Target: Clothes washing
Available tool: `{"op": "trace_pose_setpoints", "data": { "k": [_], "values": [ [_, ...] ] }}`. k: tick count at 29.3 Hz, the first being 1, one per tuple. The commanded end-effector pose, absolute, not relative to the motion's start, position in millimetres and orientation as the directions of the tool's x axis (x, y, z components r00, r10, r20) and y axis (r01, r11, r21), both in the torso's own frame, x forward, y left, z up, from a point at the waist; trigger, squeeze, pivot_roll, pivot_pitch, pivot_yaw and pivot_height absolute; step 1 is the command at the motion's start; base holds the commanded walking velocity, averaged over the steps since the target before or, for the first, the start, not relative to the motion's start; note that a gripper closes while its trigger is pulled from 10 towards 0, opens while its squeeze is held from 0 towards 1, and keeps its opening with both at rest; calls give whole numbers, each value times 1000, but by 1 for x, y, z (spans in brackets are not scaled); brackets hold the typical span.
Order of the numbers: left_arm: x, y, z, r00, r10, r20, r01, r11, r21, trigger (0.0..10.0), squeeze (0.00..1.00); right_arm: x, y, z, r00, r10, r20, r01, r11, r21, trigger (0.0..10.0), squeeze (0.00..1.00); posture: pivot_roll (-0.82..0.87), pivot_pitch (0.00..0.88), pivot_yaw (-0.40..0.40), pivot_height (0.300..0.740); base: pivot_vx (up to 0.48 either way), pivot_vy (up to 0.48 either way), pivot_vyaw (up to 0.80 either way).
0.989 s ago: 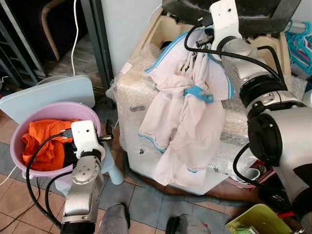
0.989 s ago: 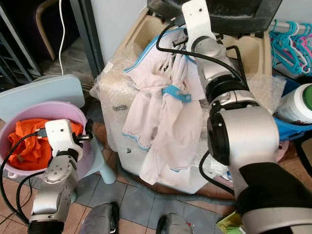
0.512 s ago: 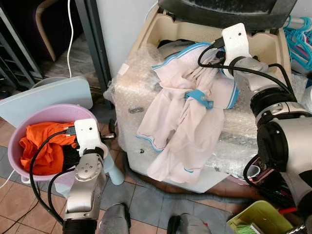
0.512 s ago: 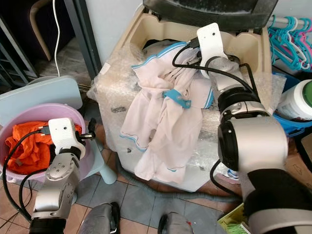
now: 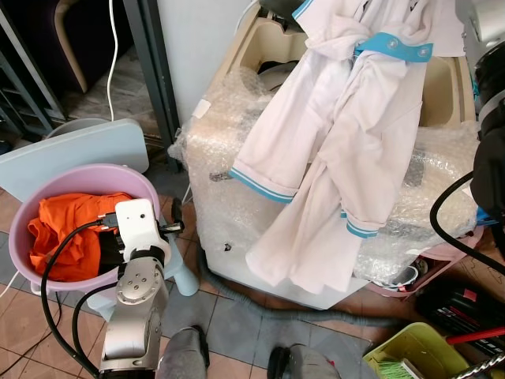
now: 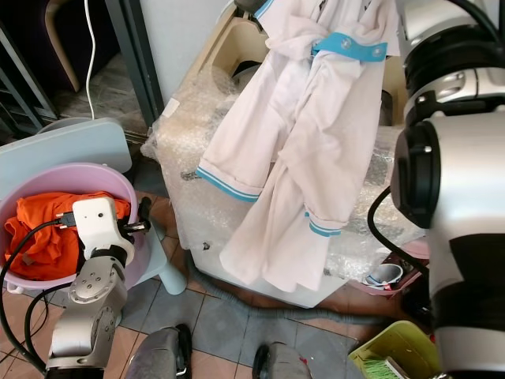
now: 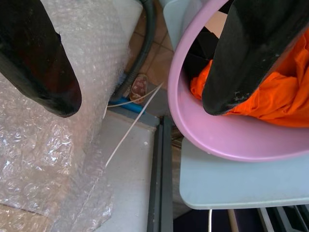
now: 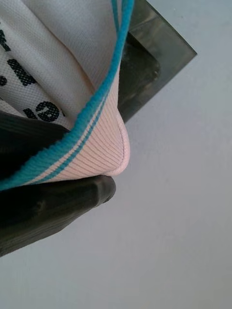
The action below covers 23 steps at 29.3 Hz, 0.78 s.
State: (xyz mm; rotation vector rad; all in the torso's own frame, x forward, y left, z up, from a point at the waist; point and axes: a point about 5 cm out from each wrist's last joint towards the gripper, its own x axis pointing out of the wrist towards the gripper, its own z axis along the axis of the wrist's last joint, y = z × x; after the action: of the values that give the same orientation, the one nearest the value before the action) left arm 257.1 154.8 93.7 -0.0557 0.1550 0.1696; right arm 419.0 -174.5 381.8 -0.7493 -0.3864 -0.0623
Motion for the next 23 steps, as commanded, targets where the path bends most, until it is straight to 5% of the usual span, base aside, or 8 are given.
{"op": "trace_pose_setpoints", "data": {
  "k": [1, 6, 7, 8, 11, 15, 23],
  "values": [
    [257, 152, 97, 974, 166, -153, -173, 984, -35, 10000, 0, 424, -174, 346, 960, 104, 259, 117, 692, -713, 10000, 0, 61, 161, -56, 740, 0, 0, 0],
    [257, 150, 97, 976, 150, -158, -157, 987, -34, 10000, 0, 425, -177, 263, 986, 161, -38, -133, 636, -760, 10000, 0, 59, 157, -41, 740, 0, 0, 0],
    [258, 151, 97, 977, 145, -157, -151, 988, -32, 10000, 0, 423, -177, 247, 972, 203, -116, -222, 642, -734, 10000, 165, 59, 154, -37, 740, 0, 0, 0],
    [258, 151, 97, 978, 141, -156, -148, 989, -30, 10000, 0, 421, -177, 238, 956, 242, -168, -290, 673, -681, 10000, 1000, 58, 153, -36, 740, 0, 0, 0],
    [262, 153, 97, 978, 139, -154, -145, 989, -26, 10000, 0, 419, -174, 238, 934, 327, -147, -350, 741, -573, 10000, 1000, 50, 140, -35, 740, 0, 0, 0],
    [264, 152, 96, 978, 134, -157, -140, 990, -26, 10000, 0, 414, -161, 273, 877, 468, 112, -333, 758, -560, 10000, 1000, 34, 126, -27, 740, 0, 0, 0],
    [266, 143, 95, 982, 94, -164, -100, 995, -30, 10000, 0, 403, -168, 282, 821, 506, 264, -380, 829, -410, 10000, 1000, 21, 109, -7, 740, 0, 0, 0]
  ]
}}
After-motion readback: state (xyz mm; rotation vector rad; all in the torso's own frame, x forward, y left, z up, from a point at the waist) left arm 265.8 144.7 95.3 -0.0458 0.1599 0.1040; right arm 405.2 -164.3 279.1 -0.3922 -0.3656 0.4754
